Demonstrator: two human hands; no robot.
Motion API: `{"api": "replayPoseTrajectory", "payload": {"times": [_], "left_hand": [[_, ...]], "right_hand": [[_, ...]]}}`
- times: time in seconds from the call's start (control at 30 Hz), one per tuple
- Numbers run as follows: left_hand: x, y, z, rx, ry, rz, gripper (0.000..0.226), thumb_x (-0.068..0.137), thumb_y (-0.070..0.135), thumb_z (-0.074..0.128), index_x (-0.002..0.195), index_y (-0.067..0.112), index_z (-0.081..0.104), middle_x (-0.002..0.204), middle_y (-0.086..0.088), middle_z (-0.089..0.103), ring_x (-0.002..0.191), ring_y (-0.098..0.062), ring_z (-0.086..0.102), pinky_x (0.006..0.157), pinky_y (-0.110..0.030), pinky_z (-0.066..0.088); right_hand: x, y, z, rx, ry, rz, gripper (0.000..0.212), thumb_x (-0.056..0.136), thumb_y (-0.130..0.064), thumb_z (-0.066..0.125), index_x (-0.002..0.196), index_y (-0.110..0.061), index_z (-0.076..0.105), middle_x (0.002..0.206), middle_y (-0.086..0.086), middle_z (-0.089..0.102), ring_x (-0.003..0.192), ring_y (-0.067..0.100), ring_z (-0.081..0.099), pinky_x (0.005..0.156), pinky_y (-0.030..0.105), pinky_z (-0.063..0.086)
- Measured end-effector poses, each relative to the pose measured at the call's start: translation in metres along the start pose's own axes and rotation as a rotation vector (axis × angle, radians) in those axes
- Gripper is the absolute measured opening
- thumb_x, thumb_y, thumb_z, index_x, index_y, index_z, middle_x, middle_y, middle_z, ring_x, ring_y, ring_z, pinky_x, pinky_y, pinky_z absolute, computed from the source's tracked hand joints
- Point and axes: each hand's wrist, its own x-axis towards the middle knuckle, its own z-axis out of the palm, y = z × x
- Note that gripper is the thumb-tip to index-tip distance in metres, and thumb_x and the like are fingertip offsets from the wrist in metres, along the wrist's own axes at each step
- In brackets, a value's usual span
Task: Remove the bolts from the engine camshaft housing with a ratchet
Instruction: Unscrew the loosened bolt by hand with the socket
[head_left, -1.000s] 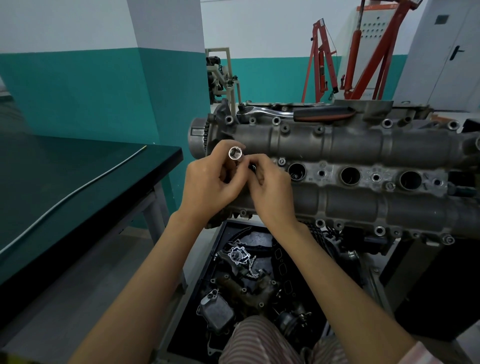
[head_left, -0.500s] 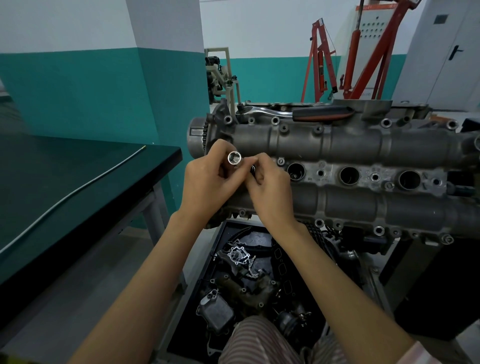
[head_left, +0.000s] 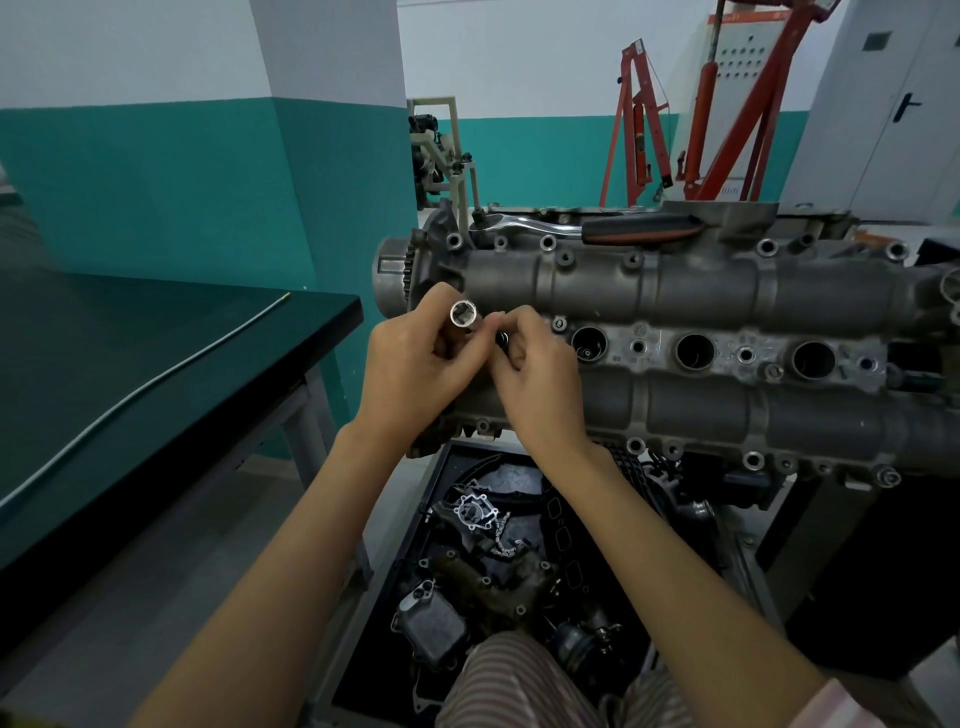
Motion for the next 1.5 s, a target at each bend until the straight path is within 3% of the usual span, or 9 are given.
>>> {"api": "replayPoseTrajectory", "payload": {"times": [0.17, 0.33, 0.53, 0.7, 0.83, 1.03, 1.2, 1.33, 1.5], "left_hand": [[0.0, 0.0015, -0.0018, -0.037, -0.038, 0.003, 0.018, 0.089, 0.025, 0.056, 0.099, 0.011, 0.063, 0.053, 0.01, 0.047, 0.044, -0.006, 0.043, 0.045, -0.019, 0.035], [0.0009, 0.0011, -0.0013, 0.002, -0.007, 0.0, 0.032, 0.089, 0.031, 0.057, 0.077, 0.002, 0.056, 0.056, -0.005, 0.054, 0.047, -0.015, 0.048, 0.045, -0.035, 0.041], [0.0012, 0.0032, -0.0015, -0.007, -0.014, 0.001, 0.038, 0.086, 0.036, 0.061, 0.073, 0.001, 0.054, 0.057, -0.007, 0.055, 0.048, -0.02, 0.051, 0.046, -0.037, 0.041], [-0.0001, 0.0039, -0.0032, -0.031, -0.031, 0.016, 0.021, 0.09, 0.026, 0.053, 0.091, 0.007, 0.061, 0.057, -0.002, 0.056, 0.046, -0.013, 0.048, 0.044, -0.032, 0.041], [0.0005, 0.0006, -0.0015, -0.016, -0.007, 0.007, 0.029, 0.09, 0.03, 0.055, 0.079, 0.004, 0.057, 0.059, -0.004, 0.056, 0.048, -0.014, 0.049, 0.045, -0.033, 0.041], [0.0001, 0.0025, -0.0013, -0.022, -0.012, 0.02, 0.032, 0.086, 0.034, 0.062, 0.073, 0.007, 0.052, 0.057, -0.003, 0.053, 0.05, -0.016, 0.048, 0.045, -0.028, 0.039], [0.0004, 0.0037, -0.0026, -0.022, -0.029, 0.023, 0.021, 0.089, 0.027, 0.057, 0.086, 0.007, 0.062, 0.057, 0.005, 0.052, 0.047, -0.007, 0.045, 0.044, -0.021, 0.037], [0.0007, 0.0004, -0.0018, -0.008, -0.015, 0.014, 0.027, 0.088, 0.03, 0.058, 0.079, 0.005, 0.058, 0.057, -0.001, 0.055, 0.049, -0.012, 0.047, 0.045, -0.025, 0.039], [0.0005, 0.001, -0.0004, -0.007, 0.007, 0.005, 0.03, 0.085, 0.034, 0.063, 0.073, 0.009, 0.051, 0.057, 0.0, 0.053, 0.051, -0.015, 0.048, 0.046, -0.028, 0.039]], "right_hand": [[0.0008, -0.0011, -0.0017, 0.007, -0.016, -0.04, 0.014, 0.092, -0.014, 0.054, 0.103, -0.01, 0.062, 0.056, -0.023, 0.039, 0.054, -0.006, 0.047, 0.053, 0.011, 0.034], [0.0006, -0.0018, -0.001, -0.008, -0.007, -0.036, 0.024, 0.089, -0.015, 0.058, 0.112, -0.009, 0.057, 0.053, -0.016, 0.034, 0.047, 0.002, 0.042, 0.047, 0.015, 0.034], [0.001, 0.0008, 0.0002, 0.005, -0.018, 0.0, 0.014, 0.088, -0.015, 0.059, 0.083, -0.021, 0.048, 0.051, -0.01, 0.035, 0.046, 0.007, 0.038, 0.046, 0.023, 0.035], [0.0005, 0.0003, -0.0012, 0.015, -0.034, -0.057, 0.02, 0.093, -0.014, 0.052, 0.11, -0.012, 0.062, 0.061, -0.022, 0.044, 0.052, -0.004, 0.046, 0.054, 0.012, 0.035], [0.0011, -0.0012, -0.0018, -0.005, -0.028, -0.038, 0.03, 0.091, -0.016, 0.056, 0.12, -0.01, 0.057, 0.054, -0.017, 0.036, 0.048, 0.0, 0.043, 0.048, 0.013, 0.034], [0.001, 0.0009, -0.0002, 0.023, -0.023, 0.028, 0.007, 0.088, -0.017, 0.06, 0.089, -0.012, 0.056, 0.052, -0.009, 0.035, 0.047, 0.007, 0.037, 0.048, 0.03, 0.036], [0.0011, -0.0008, -0.0027, 0.04, -0.065, -0.039, 0.022, 0.093, -0.014, 0.05, 0.112, -0.012, 0.062, 0.072, -0.006, 0.062, 0.06, 0.003, 0.053, 0.057, 0.027, 0.046], [0.0014, -0.0002, -0.0015, -0.028, -0.039, -0.04, 0.034, 0.09, -0.014, 0.055, 0.124, -0.009, 0.055, 0.059, -0.018, 0.042, 0.048, -0.002, 0.04, 0.051, 0.014, 0.032], [0.0, -0.0011, -0.0011, 0.007, -0.023, 0.004, 0.014, 0.086, -0.016, 0.062, 0.091, -0.019, 0.049, 0.053, -0.011, 0.033, 0.049, 0.005, 0.04, 0.046, 0.02, 0.033]]}}
